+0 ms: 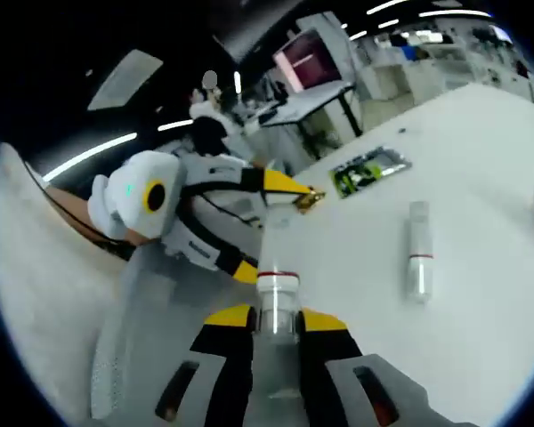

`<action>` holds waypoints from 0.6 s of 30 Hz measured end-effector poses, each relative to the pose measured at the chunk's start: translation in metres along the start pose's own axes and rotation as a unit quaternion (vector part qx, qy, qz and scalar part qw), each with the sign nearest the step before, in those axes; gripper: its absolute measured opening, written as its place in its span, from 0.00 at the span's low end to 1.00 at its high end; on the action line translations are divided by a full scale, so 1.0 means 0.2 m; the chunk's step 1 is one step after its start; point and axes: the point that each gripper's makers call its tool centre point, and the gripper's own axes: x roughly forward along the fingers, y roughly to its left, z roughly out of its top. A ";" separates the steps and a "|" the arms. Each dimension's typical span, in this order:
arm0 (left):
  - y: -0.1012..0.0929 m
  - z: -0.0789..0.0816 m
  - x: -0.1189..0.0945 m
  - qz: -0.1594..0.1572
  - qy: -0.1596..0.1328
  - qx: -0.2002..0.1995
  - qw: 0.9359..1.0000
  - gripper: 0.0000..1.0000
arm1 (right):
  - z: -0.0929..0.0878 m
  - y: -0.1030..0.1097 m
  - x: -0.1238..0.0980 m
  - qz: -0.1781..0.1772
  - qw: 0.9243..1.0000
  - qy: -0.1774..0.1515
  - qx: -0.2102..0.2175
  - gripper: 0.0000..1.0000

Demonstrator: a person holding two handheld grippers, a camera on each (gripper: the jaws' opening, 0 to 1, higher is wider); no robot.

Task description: Arrange the skincare products in the storage area until every visible bottle or jar stands upright without overlapping.

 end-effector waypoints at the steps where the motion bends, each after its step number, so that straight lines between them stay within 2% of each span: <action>1: -0.01 0.02 0.00 -0.004 -0.005 0.020 1.000 0.49 | 0.00 0.01 0.00 0.007 1.000 0.009 0.005 0.13; 3: -0.03 0.03 0.00 -0.012 -0.009 0.032 0.999 0.44 | 0.02 0.03 0.01 0.012 1.000 0.013 0.001 0.13; 7: -0.08 0.07 0.00 -0.028 -0.015 0.080 0.996 0.31 | 0.04 0.07 -0.01 0.038 0.999 0.022 0.021 0.13; 8: -0.13 0.07 -0.01 -0.055 -0.015 0.093 0.994 0.26 | 0.05 0.09 -0.02 0.047 0.998 0.021 0.030 0.13; 9: -0.17 0.06 0.00 -0.067 -0.012 0.094 0.993 0.23 | 0.05 0.08 -0.03 0.045 0.998 0.021 0.042 0.13; 10: -0.17 0.07 -0.01 -0.072 -0.015 0.111 0.991 0.22 | 0.06 0.09 -0.04 0.054 0.996 0.015 0.064 0.13; 11: -0.16 0.08 -0.02 -0.064 -0.018 0.095 0.993 0.22 | 0.06 0.09 -0.05 0.057 0.996 0.017 0.071 0.13; 13: -0.16 0.09 -0.02 -0.071 -0.031 0.054 0.996 0.21 | 0.08 0.07 -0.06 0.055 0.996 -0.001 0.074 0.13; 14: -0.16 0.08 -0.02 -0.076 -0.031 0.033 0.996 0.21 | 0.11 0.08 -0.06 0.059 0.994 -0.025 0.090 0.14; 15: -0.18 0.08 -0.02 -0.095 -0.033 0.026 0.995 0.20 | 0.14 0.07 -0.07 0.052 0.994 -0.050 0.086 0.14; 16: -0.18 0.09 -0.02 -0.095 -0.039 -0.010 0.995 0.20 | 0.16 0.06 -0.08 0.055 0.993 -0.064 0.078 0.14; 18: -0.15 0.08 -0.03 -0.094 -0.043 -0.040 0.994 0.20 | 0.19 0.08 -0.08 0.064 0.991 -0.087 0.083 0.17</action>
